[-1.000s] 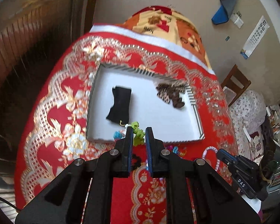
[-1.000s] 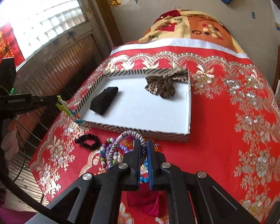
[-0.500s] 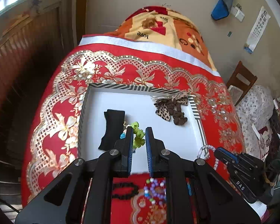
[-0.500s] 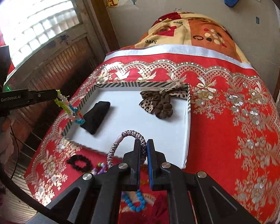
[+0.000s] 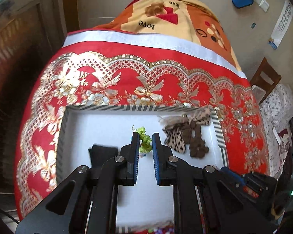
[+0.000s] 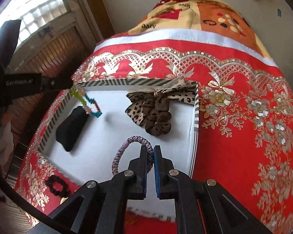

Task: Organize jewelry
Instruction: 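Carry bracelet into the box with left gripper while right carries bangle there, then open both grippers to release bracelet and bangle inside the box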

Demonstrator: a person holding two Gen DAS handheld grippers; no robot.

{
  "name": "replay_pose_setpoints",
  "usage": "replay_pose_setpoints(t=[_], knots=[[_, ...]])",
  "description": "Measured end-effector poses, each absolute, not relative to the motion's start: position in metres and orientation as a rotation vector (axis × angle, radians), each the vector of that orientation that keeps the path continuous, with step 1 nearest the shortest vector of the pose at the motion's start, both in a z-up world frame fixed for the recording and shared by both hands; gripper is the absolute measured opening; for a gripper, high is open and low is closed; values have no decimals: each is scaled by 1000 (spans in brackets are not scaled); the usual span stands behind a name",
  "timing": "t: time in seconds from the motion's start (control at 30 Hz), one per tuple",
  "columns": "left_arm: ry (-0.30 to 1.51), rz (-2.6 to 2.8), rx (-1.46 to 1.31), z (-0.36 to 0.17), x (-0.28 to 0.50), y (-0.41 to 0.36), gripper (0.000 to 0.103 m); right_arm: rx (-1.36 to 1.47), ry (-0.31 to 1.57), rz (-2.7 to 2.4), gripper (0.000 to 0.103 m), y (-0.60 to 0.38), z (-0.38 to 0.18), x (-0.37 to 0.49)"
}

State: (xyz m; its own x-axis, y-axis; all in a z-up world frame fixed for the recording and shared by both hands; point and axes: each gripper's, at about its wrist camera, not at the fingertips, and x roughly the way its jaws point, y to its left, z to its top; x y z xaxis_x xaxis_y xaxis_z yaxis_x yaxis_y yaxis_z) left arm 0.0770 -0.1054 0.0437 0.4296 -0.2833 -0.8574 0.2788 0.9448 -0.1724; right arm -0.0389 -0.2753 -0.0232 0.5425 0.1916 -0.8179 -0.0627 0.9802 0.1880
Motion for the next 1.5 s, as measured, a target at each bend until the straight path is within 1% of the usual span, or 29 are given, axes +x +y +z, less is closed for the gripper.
replay_pose_setpoints(t=[0.23, 0.4, 0.53, 0.6, 0.63, 0.67, 0.7, 0.73, 1.13, 1.2, 1.33, 1.5], knots=[[1113, -291, -17, 12, 120, -103, 12, 125, 1023, 142, 6, -282, -43, -15], [1154, -248, -11, -10, 130, -91, 12, 113, 1042, 143, 6, -282, -53, -7], [1150, -241, 1, -19, 131, -89, 12, 107, 1030, 129, 6, -282, -59, -3], [1149, -273, -16, -20, 130, -89, 15, 112, 1037, 113, 6, -284, -62, -1], [1150, -284, -21, -20, 129, -89, 22, 119, 1043, 110, 11, -286, -64, 0], [1149, -289, -25, -20, 128, -89, 32, 125, 1046, 107, 19, -288, -64, -1], [1144, -286, -30, -20, 126, -88, 36, 135, 1042, 113, 21, -289, -64, -2], [1140, -284, -33, -19, 124, -88, 40, 149, 1033, 122, 26, -290, -61, -4], [1117, -266, 0, -4, 88, -82, 40, 225, 993, 133, 28, -292, -41, -30], [1112, -260, 4, -1, 83, -81, 40, 228, 986, 127, 29, -291, -37, -34], [1100, -254, -1, 5, 70, -75, 40, 238, 975, 117, 34, -289, -30, -41], [1065, -249, 4, 18, 50, -68, 40, 252, 971, 115, 36, -285, -22, -52]])
